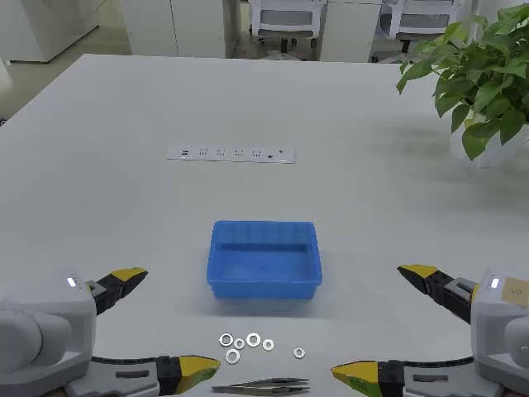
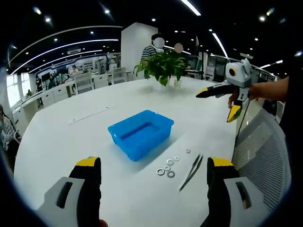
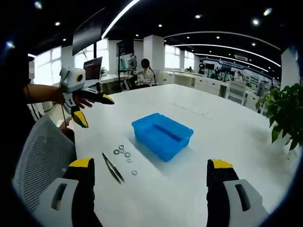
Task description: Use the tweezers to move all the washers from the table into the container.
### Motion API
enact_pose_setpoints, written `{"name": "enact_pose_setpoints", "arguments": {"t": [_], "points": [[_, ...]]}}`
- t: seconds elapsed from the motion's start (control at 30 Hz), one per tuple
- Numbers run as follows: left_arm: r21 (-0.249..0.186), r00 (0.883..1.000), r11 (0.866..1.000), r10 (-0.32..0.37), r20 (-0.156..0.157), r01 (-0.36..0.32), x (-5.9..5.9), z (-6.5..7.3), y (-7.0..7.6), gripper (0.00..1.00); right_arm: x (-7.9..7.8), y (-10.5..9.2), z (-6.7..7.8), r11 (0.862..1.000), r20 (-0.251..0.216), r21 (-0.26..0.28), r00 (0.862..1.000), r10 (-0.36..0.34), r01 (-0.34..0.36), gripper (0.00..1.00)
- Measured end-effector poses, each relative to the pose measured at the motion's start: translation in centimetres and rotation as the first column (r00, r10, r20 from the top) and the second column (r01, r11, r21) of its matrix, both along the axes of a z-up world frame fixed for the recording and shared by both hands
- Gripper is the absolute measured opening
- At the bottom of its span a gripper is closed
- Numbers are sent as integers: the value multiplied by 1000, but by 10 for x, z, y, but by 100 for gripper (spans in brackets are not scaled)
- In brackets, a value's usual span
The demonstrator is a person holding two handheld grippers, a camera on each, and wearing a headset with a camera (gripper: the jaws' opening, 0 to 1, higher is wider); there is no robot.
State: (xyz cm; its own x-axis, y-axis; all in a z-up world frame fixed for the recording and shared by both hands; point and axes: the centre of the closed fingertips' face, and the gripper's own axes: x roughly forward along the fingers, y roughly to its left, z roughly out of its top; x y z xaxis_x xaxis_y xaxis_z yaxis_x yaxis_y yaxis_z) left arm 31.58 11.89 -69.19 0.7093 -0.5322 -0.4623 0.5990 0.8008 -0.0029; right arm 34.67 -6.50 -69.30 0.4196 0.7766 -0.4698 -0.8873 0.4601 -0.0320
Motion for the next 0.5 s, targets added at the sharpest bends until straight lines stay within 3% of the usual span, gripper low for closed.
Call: {"name": "enact_pose_setpoints", "arguments": {"t": [0.5], "points": [[4,1000,1000,-6,-1,6,0,2,-1,99,2,-2,2,1000,6,-1,1000,1,-1,100]]}}
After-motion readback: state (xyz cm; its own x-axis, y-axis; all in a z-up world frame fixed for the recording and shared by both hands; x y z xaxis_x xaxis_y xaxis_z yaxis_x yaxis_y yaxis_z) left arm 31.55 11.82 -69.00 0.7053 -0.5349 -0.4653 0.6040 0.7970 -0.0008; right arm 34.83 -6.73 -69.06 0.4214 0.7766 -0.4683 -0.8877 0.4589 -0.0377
